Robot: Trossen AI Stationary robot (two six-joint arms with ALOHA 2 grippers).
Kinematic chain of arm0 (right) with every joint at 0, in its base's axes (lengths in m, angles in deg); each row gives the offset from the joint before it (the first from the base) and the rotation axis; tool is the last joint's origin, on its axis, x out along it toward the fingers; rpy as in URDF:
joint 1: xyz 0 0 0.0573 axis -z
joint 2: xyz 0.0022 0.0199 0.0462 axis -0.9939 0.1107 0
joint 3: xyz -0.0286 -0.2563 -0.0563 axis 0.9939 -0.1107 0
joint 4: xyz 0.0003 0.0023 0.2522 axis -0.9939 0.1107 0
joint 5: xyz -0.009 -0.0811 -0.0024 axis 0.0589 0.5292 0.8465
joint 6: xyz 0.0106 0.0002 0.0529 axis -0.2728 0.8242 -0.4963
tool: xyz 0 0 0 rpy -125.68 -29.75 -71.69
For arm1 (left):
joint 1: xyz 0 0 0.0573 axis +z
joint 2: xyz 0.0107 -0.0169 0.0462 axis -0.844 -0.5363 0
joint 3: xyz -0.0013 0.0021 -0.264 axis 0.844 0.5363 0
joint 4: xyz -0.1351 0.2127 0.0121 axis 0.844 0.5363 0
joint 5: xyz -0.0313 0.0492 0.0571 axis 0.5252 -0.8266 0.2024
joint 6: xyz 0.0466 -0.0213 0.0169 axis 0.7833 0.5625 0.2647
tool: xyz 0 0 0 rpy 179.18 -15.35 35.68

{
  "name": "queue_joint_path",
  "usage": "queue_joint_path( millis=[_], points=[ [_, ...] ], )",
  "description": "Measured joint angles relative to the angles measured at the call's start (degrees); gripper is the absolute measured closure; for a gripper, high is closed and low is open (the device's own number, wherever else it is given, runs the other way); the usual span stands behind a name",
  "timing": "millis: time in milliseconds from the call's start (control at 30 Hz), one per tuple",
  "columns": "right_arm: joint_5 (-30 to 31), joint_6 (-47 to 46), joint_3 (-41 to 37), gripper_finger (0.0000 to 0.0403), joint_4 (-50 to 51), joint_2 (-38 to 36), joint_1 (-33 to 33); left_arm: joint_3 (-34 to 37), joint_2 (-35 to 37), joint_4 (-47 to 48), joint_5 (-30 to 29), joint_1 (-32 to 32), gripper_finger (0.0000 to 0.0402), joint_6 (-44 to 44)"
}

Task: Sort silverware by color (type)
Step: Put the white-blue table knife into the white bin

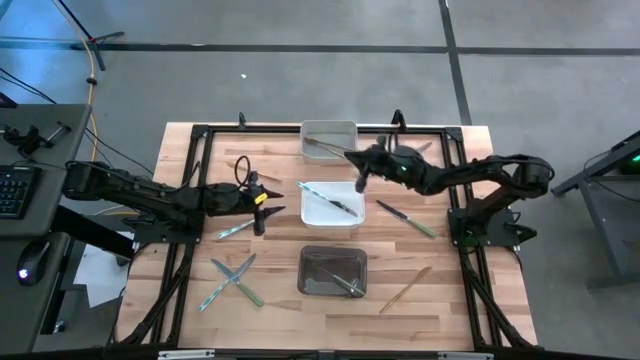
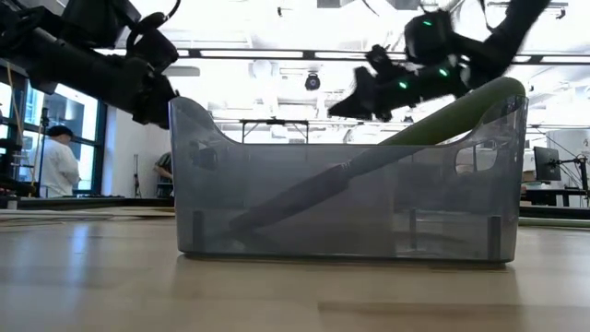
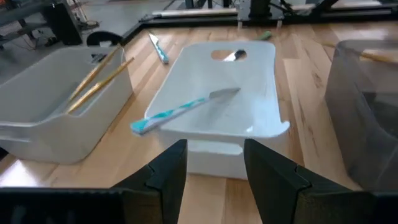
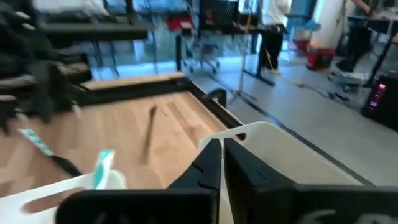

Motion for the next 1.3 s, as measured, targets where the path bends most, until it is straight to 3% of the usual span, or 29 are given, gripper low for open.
queue_joint_path(
  millis=[167, 367, 567, 1033, 1300],
  points=[
    [-0.18, -0.39, -7.04, 0.0400, -6.05, -3.83, -0.04, -5.46, 0.00, 17.34, 2.28, -1.06, 0.0264, -3.11],
    [-0.17, -0.32, -9.69, 0.0401, -3.17, -10.54, -1.02, -12.98, -0.15, 37.89, 3.08, -5.97, 0.0285, -12.48],
    [-0.16, 0.69, -9.78, 0.0402, 3.01, -14.43, -3.89, -16.74, -0.15, 55.72, 2.83, -11.84, 0.0280, -26.18],
    [0.10, 1.20, -9.78, 0.0402, 7.47, -15.01, -9.62, -16.74, -2.83, 59.93, 3.25, -28.76, 0.0232, -43.45],
    [2.24, 1.23, -9.78, 0.0402, 7.55, -15.01, -10.90, -16.74, -7.02, 58.20, 4.79, -31.58, 0.0229, -52.38]
  ],
)
